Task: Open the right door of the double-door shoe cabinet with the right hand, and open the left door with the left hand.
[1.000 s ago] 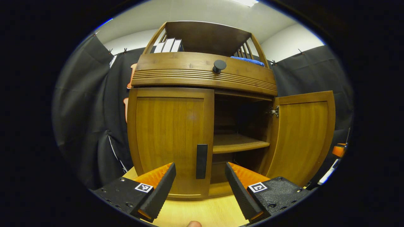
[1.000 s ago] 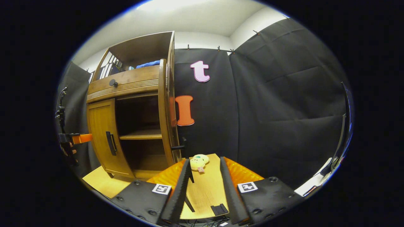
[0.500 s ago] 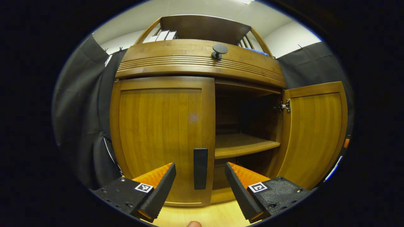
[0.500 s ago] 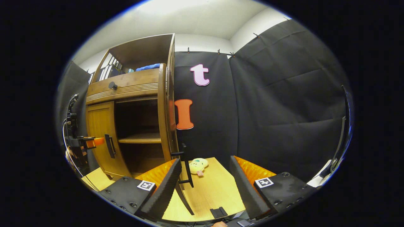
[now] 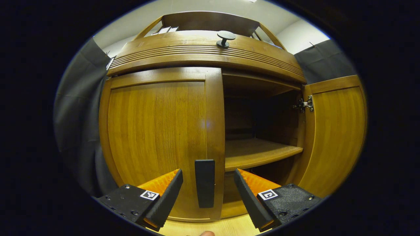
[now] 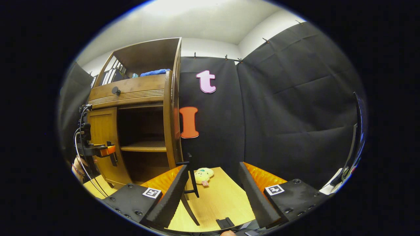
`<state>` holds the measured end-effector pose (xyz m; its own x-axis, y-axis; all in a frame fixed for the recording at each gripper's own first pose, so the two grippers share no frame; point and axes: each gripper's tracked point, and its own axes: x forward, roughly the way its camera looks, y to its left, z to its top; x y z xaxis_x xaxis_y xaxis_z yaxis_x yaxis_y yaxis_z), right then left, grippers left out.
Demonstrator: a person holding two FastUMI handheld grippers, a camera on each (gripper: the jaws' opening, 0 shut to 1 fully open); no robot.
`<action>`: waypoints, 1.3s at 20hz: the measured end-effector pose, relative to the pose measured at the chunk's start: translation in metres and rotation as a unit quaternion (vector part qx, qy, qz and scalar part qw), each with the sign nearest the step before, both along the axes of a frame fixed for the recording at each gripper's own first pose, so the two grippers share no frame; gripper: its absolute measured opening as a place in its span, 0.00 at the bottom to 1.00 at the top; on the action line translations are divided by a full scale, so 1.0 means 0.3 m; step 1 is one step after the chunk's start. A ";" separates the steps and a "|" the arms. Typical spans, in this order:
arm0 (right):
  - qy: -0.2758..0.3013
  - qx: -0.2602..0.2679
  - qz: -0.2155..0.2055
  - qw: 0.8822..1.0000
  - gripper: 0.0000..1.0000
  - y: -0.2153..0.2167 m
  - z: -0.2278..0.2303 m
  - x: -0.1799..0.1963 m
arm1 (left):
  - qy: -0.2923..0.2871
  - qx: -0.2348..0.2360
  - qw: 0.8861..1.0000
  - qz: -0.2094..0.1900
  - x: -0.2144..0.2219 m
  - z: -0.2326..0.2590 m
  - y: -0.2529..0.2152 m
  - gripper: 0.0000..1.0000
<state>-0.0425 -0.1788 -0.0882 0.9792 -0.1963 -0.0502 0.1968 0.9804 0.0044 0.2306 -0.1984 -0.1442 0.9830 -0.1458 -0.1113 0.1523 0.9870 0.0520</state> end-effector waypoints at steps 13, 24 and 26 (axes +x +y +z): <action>0.000 0.002 -0.006 1.000 0.99 -0.008 -0.003 -0.002 | 0.040 -0.023 0.999 -0.013 0.057 -0.111 0.006 0.32; 0.002 -0.007 0.002 1.000 0.99 0.068 0.007 -0.024 | 0.038 -0.022 0.998 -0.054 0.038 -0.067 -0.005 0.20; 0.003 -0.006 0.004 1.000 0.99 0.087 0.009 -0.029 | 0.040 -0.027 0.997 -0.064 -0.006 -0.062 0.012 0.22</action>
